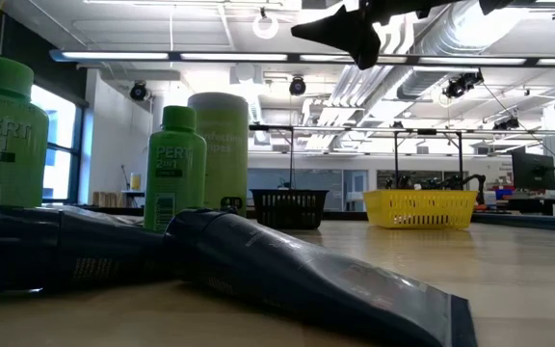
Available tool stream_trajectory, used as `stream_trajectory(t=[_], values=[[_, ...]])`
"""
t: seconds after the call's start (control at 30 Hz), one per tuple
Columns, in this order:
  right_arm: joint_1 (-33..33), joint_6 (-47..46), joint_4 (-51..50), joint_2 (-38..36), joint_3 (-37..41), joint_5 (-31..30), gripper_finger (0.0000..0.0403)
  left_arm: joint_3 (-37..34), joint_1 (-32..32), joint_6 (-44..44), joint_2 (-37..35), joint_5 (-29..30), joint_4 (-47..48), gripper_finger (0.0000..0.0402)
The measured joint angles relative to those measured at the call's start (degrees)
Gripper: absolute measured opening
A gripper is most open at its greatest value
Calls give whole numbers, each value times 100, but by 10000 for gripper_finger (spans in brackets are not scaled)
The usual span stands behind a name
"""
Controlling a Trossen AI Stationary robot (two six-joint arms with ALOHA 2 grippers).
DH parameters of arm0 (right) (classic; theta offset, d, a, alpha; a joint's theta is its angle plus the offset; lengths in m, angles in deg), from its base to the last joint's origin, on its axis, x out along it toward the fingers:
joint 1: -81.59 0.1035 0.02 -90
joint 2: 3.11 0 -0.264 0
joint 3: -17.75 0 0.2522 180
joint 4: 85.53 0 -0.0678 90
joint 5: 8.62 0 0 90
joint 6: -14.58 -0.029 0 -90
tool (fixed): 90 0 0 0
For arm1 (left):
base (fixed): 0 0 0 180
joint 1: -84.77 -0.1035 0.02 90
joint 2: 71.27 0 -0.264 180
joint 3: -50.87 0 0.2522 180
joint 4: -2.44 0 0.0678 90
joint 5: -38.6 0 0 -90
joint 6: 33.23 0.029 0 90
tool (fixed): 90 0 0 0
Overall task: Pick & Place Travel size toiletries
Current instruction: Put the green shampoo bottle into the top black bin
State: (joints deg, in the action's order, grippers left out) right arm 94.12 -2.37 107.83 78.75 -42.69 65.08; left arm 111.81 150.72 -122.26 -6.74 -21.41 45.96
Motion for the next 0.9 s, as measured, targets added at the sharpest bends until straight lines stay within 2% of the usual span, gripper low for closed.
stream_trajectory(t=[0.2, 0.3, 0.43, 0.67, 0.9], values=[[132, 15, 0, 2, 0, 0, 286, 0, -17, 954, 0, 886, 41, 61], [140, 17, 0, 2, 0, 0, 286, 0, -244, 1428, 0, 1060, 35, 61], [140, 20, 0, 2, 0, -2, 286, 0, -778, 2136, 0, 1011, 25, 61], [140, -120, -74, 2, 0, 0, 286, 0, -1910, 3952, 2, 503, -147, 61], [140, -279, -338, 9, 0, -2, 286, 0, -2741, 5650, 2, 501, -1259, 61]])
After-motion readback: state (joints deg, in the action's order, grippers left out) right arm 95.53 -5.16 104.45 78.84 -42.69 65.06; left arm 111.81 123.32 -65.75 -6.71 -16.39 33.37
